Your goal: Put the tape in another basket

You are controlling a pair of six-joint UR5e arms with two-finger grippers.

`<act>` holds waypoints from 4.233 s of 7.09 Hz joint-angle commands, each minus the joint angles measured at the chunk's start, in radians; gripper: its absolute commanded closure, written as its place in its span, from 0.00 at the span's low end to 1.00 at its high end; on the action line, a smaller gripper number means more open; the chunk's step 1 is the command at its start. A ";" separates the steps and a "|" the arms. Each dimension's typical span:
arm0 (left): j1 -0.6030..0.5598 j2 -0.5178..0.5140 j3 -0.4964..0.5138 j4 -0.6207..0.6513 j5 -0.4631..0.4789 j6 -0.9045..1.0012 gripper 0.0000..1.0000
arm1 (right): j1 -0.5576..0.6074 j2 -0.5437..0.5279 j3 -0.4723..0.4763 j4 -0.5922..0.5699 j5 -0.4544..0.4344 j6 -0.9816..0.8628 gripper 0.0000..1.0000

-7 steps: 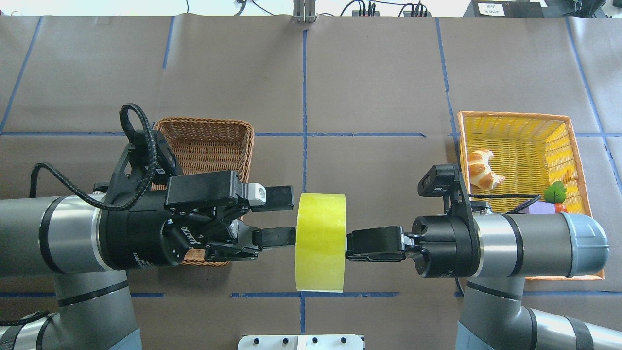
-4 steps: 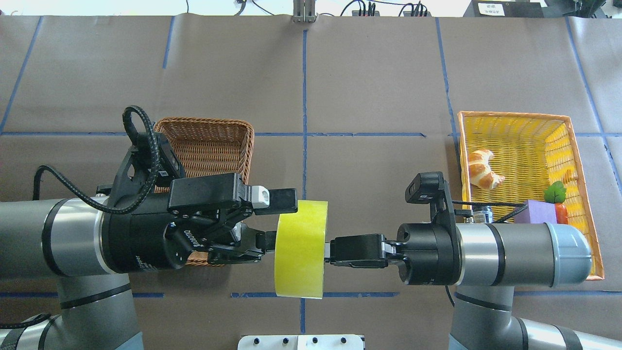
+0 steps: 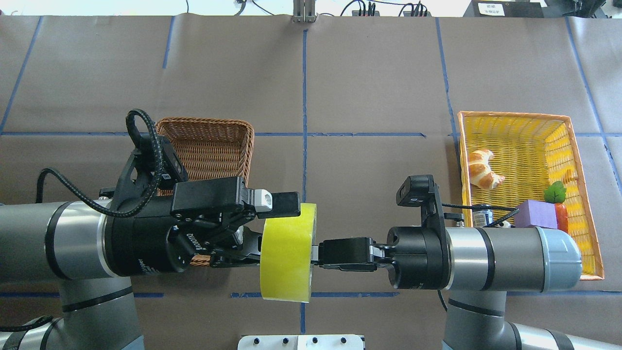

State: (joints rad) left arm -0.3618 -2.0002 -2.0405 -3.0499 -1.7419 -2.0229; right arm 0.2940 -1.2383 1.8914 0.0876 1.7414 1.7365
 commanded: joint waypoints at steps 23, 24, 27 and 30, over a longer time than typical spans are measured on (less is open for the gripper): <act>-0.080 0.056 -0.026 -0.012 0.009 0.001 1.00 | 0.025 -0.078 0.067 0.014 0.001 -0.009 0.00; -0.103 0.072 -0.020 -0.010 0.010 0.001 1.00 | 0.031 -0.104 0.068 0.012 0.003 -0.009 0.00; -0.155 0.152 0.020 0.031 0.002 0.012 1.00 | 0.132 -0.164 0.068 -0.159 0.035 -0.009 0.00; -0.173 0.164 0.020 0.279 -0.001 0.053 1.00 | 0.426 -0.139 0.080 -0.564 0.368 -0.032 0.00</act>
State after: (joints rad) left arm -0.5270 -1.8397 -2.0216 -2.8665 -1.7411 -1.9954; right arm 0.5926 -1.3898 1.9689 -0.3278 1.9467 1.7204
